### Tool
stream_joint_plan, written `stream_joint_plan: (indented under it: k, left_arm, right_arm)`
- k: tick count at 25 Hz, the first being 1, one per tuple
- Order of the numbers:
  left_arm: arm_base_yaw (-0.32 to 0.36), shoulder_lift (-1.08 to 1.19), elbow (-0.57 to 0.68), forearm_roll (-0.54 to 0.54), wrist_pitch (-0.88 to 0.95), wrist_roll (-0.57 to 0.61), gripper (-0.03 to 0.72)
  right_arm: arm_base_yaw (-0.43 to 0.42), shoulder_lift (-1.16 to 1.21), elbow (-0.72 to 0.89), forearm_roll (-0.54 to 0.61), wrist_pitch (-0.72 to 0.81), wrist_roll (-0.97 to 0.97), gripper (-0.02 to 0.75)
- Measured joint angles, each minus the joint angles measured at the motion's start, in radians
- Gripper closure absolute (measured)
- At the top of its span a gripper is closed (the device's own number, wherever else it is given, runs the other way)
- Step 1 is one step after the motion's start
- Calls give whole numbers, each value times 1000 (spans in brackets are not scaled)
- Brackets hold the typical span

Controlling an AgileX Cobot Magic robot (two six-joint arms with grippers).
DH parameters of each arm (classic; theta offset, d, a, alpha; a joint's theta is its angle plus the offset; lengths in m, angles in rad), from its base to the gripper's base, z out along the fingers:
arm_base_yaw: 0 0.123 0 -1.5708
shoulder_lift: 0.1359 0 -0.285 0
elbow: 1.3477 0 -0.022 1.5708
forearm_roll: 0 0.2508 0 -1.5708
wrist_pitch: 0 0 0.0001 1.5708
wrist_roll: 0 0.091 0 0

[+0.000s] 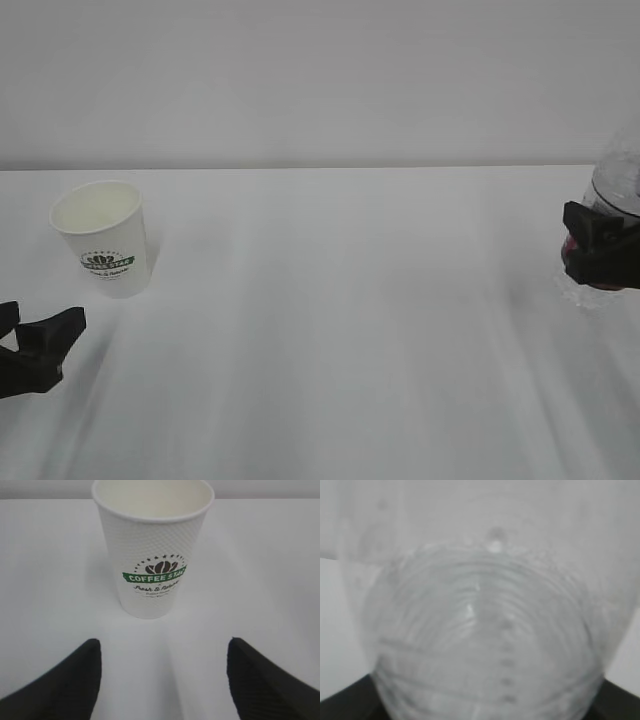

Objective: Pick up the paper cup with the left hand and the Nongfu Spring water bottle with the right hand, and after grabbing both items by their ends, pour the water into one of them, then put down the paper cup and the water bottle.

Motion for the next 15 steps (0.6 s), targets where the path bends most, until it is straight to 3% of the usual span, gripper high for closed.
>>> stream_joint_plan:
  k: [9,15]
  left_arm:
    - [0,0,0,0,0,0,120]
    - [0,0,0,7,0,0,120]
  right_arm:
    - [0,-153,8,-103,145,14,251]
    - [0,-207,8,-233,210,108,251]
